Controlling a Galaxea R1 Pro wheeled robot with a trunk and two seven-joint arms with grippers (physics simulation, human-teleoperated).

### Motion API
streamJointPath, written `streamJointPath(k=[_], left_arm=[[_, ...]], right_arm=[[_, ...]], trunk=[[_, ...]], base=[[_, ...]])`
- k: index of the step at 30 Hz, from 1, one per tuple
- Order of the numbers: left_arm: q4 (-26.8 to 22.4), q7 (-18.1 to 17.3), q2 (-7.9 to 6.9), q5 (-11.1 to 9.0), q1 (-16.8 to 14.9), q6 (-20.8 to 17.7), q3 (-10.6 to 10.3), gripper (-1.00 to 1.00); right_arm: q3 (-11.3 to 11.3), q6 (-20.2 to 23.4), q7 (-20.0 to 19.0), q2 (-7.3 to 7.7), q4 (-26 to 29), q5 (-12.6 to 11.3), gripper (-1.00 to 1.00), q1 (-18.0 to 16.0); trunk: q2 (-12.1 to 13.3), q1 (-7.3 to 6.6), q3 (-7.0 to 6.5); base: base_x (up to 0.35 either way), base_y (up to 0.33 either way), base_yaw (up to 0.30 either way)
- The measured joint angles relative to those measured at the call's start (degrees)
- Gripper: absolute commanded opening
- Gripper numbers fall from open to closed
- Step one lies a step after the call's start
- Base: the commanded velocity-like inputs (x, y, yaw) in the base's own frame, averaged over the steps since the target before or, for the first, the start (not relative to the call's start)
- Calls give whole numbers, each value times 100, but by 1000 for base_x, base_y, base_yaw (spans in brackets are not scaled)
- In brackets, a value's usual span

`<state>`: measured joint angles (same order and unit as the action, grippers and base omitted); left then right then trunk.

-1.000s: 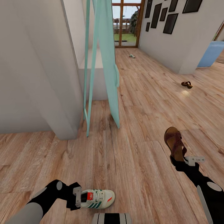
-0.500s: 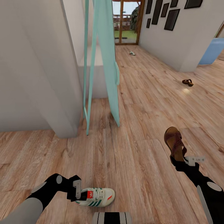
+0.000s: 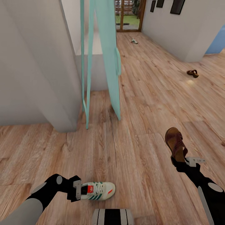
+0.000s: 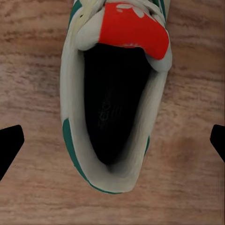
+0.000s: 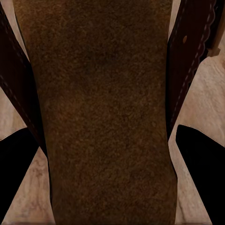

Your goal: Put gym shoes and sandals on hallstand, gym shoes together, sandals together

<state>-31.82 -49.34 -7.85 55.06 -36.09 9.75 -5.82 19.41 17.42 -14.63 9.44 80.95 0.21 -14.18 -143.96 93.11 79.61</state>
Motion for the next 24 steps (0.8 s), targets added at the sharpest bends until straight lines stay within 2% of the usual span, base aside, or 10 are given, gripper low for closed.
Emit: streamJointPath(k=[2, 5, 11, 18, 24], left_arm=[[-2, 0, -6, 2, -1, -3, 0, 100], [-16, 4, -9, 2, -2, -7, 0, 100], [-176, 8, -14, 30, -9, -16, -1, 100], [-258, 15, 0, 165, -11, -81, 0, 100], [-301, 24, 13, 259, -11, -235, -2, 100]], right_arm=[[0, 0, 0, 3, 0, 0, -100, 2], [0, 0, 0, 3, 0, -2, -100, 1], [0, 0, 3, 4, 1, -2, -100, 1], [0, 0, 2, -1, 1, -2, -100, 2], [0, 0, 2, -2, 0, 0, -100, 3]], trunk=[[-3, 5, 61], [-3, 5, 84], [-3, 5, 99], [-3, 5, 102], [-11, 21, 251]], base=[[0, 0, 0], [0, 0, 0], [0, 0, 0], [0, 0, 0], [0, 0, 0]])
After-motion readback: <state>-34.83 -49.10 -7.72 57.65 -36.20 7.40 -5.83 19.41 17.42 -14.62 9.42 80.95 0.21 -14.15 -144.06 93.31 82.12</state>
